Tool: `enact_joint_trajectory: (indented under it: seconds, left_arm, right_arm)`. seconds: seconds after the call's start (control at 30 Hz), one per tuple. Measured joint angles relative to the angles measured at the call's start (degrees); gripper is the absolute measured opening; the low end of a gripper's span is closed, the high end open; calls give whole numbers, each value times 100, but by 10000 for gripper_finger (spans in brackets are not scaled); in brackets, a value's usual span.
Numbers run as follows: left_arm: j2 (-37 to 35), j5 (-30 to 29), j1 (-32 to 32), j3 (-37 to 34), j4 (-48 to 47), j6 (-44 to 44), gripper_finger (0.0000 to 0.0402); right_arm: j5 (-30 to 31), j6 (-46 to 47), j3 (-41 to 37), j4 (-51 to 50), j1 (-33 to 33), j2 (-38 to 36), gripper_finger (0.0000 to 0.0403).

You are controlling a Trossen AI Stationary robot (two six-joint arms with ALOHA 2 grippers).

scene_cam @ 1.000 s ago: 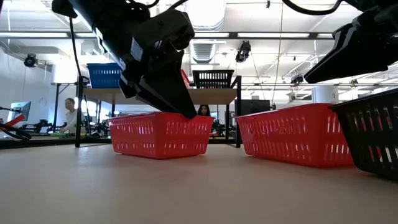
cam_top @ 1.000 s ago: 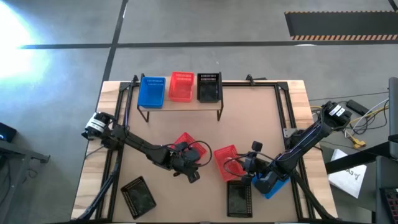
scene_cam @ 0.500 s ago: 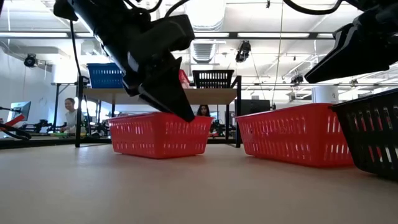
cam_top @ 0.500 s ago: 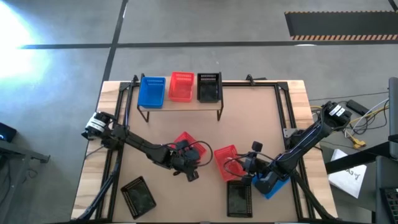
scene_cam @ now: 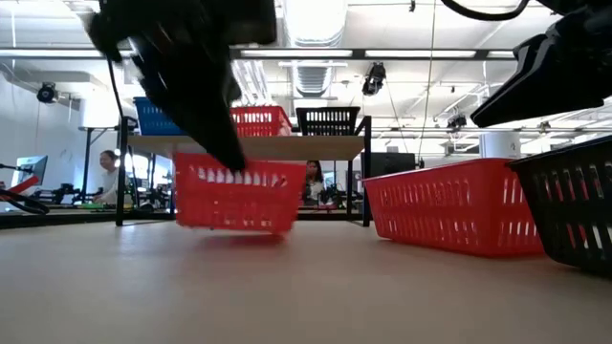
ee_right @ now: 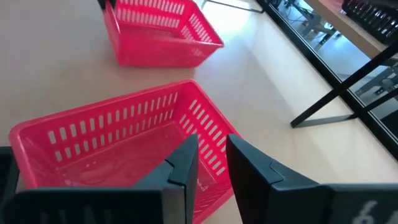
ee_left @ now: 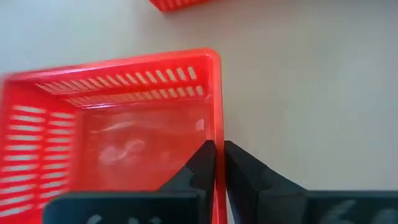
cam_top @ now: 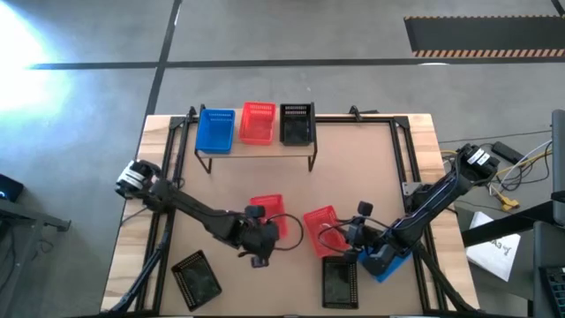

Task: Stack baskets on shelf by color
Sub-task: Stack the left red bin on the red bin on the shelf

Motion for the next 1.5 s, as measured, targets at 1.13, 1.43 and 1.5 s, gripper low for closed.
enact_joint_trajectory:
  seconds: [1.13,1.43,1.5]
  left_arm:
    - [-2658,321,4352,891,-1351,6583,1]
    - [-2597,608,4489,668,-1394,6191,0]
    - [-2597,713,4489,592,-1401,6102,0]
  right_arm:
    - [769,-254,0,-4,200,-86,67]
    - [767,-52,0,-4,200,-86,66]
    - [767,-46,0,-5,200,-86,68]
